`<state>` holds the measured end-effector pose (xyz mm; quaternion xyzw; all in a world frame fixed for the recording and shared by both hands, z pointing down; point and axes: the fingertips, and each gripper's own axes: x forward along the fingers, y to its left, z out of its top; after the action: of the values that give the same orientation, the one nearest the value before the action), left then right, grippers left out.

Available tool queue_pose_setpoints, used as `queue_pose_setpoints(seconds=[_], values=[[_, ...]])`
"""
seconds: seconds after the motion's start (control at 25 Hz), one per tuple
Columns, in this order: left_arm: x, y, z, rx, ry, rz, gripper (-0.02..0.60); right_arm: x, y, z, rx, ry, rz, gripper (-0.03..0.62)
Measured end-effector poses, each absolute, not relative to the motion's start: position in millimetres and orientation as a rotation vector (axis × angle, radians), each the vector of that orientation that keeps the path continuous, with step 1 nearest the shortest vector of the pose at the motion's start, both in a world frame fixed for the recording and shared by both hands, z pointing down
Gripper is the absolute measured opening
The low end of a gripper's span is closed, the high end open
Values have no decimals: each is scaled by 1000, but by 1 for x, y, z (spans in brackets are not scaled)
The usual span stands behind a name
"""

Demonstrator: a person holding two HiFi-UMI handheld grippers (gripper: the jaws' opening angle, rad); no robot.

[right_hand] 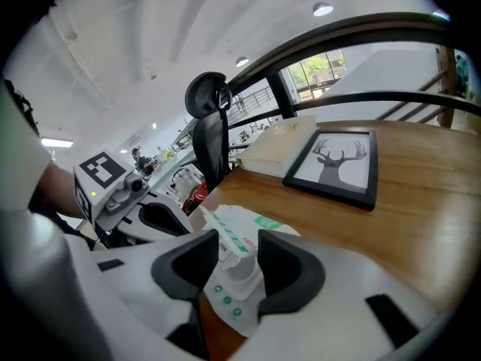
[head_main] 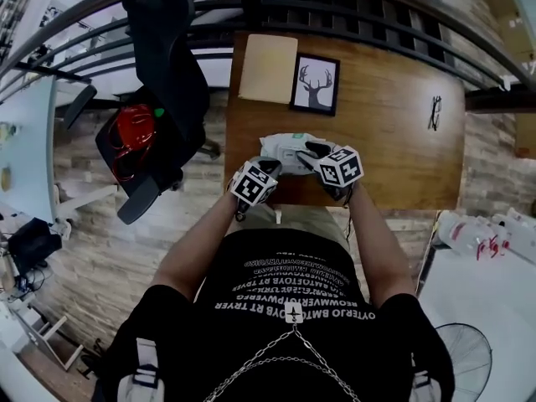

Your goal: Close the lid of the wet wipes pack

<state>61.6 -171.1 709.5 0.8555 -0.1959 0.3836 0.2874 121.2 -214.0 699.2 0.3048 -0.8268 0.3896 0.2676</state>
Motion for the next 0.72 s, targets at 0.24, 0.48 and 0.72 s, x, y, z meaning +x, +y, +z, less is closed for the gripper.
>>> queue_pose_setpoints(seconds=[0.24, 0.48, 0.72], values=[[42, -176, 696, 2292, -577, 1024, 28, 125, -196, 702, 812, -2228, 987, 185], [28, -178, 685, 2316, -594, 1017, 28, 115, -174, 693, 737, -2229, 914, 217], [30, -183, 677, 2336, -595, 988, 28, 106, -170, 697, 813, -2230, 998, 191]])
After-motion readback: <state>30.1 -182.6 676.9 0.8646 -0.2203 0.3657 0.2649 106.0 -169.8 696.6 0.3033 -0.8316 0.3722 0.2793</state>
